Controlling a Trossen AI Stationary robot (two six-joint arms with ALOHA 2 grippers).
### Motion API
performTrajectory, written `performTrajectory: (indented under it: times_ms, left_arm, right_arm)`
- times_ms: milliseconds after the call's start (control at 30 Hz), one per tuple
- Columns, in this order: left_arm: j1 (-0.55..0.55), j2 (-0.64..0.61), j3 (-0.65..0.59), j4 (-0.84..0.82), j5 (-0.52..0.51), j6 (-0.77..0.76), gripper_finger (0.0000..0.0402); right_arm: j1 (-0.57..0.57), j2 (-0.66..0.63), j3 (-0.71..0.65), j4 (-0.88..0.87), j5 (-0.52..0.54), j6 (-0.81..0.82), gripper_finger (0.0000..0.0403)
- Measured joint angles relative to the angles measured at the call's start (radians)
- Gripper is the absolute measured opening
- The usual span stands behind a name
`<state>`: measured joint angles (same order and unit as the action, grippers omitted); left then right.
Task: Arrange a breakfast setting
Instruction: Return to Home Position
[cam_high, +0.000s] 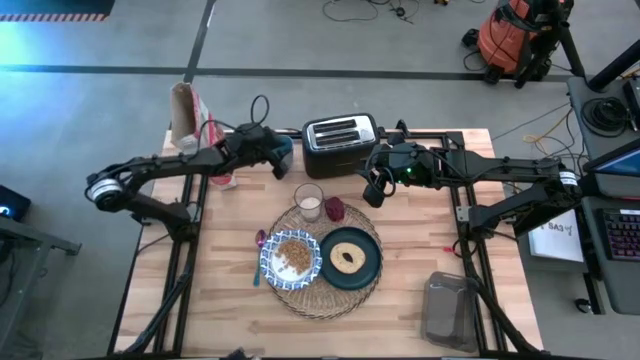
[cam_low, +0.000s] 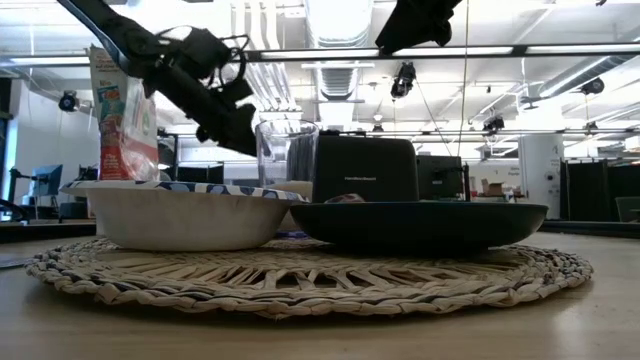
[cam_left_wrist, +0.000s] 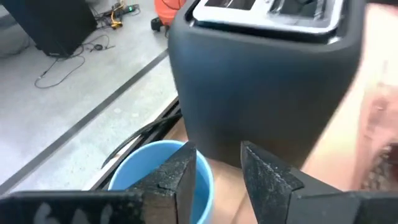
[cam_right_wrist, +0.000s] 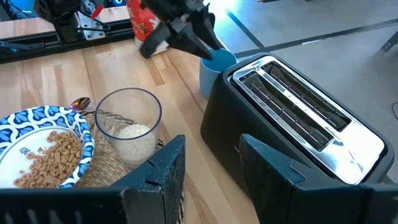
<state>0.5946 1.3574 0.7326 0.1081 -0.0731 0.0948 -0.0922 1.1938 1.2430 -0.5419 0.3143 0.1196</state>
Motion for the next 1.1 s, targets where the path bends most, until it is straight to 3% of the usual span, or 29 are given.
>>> performTrajectory:
  times_ms: [267, 633, 833, 1100]
  left_arm:
    - [-0.069, -0.167, -0.048, -0.101, 0.0, -0.026, 0.0112]
    - [-0.296, -0.406, -0.308, 0.042, -0.199, -0.1, 0.0112]
    - [-0.367, -0.432, -0.405, 0.137, -0.278, -0.062, 0.0112]
    - [-0.369, -0.406, -0.422, 0.136, -0.283, -0.061, 0.0112]
  right_arm:
    - [0.0, 0.0, 0.0, 0.0, 0.0, 0.0, 0.0141]
    - [0.0, 0.0, 0.0, 0.0, 0.0, 0.0, 0.0141]
    - [0.0, 0.0, 0.0, 0.0, 0.0, 0.0, 0.0141]
    - [0.0, 0.0, 0.0, 0.0, 0.0, 0.0, 0.0141]
